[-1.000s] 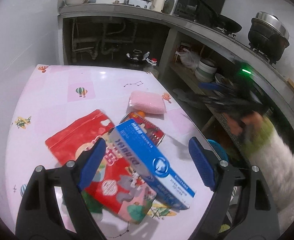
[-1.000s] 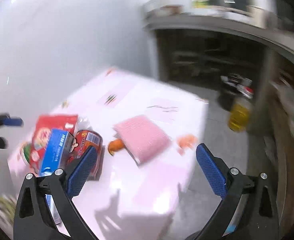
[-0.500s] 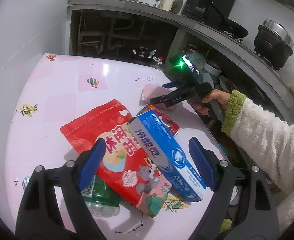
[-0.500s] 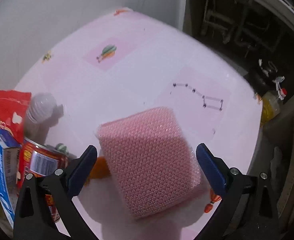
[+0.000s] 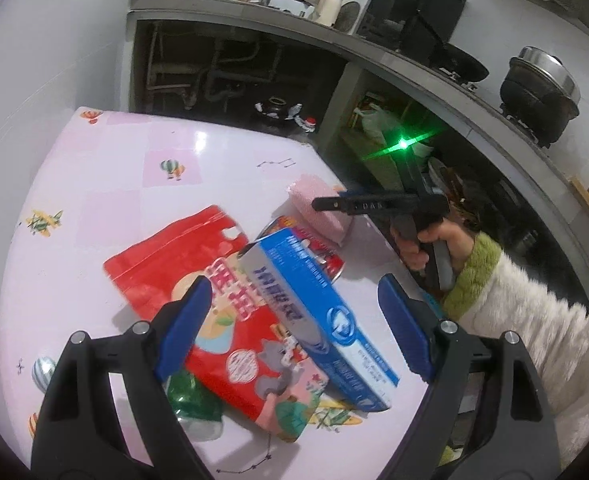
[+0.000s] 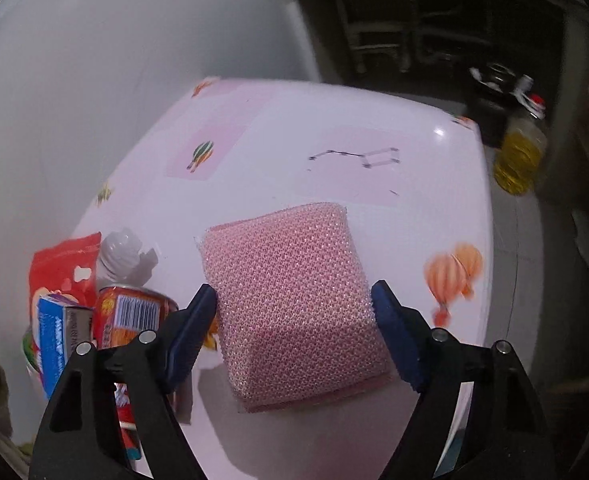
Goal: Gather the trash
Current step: 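Move the right tool to the table and grasp the pink sponge, then grasp the small orange piece with the left tool while the right holds the sponge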
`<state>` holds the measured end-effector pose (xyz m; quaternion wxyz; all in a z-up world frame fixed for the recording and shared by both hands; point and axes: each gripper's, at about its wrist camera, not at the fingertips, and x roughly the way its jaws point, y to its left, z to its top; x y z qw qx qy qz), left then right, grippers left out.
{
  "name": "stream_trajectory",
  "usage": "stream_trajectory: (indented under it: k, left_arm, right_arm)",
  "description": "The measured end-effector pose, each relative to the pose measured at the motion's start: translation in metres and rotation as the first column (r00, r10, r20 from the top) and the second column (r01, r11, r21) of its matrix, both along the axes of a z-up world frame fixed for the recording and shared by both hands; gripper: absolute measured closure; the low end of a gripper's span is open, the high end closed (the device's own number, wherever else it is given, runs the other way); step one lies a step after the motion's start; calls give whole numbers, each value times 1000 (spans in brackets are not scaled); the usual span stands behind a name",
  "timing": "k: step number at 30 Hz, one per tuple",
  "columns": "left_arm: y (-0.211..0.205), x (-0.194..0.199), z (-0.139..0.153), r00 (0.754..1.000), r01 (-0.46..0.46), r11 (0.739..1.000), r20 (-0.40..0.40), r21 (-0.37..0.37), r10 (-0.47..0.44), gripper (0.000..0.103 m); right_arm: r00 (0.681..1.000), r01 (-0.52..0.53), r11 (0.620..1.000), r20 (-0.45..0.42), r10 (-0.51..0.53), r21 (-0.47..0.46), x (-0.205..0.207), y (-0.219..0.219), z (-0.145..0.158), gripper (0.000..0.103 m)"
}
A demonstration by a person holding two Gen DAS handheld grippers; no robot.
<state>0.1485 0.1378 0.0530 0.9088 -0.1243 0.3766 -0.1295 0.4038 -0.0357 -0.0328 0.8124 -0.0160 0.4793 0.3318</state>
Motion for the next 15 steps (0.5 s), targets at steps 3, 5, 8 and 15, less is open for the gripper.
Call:
stream_trajectory:
  k: [3, 5, 8, 15]
  left_arm:
    - [-8, 22, 10, 1000, 26, 1000, -9, 6, -26, 22]
    - [-13, 41, 15, 999, 42, 999, -28, 31, -42, 22]
    - [-30, 90, 18, 987, 124, 991, -110, 55, -117, 22]
    - [-93, 202, -25, 920, 297, 902, -347, 314, -182, 39]
  right_arm:
    - [995, 102, 994, -3, -102, 33, -18, -25, 4, 26]
    - [987, 158, 987, -4, -158, 40, -36, -41, 6, 26]
    - [971, 237, 971, -19, -236, 36, -63, -65, 8, 26]
    - [939, 342, 938, -50, -339, 56, -111, -98, 8, 26]
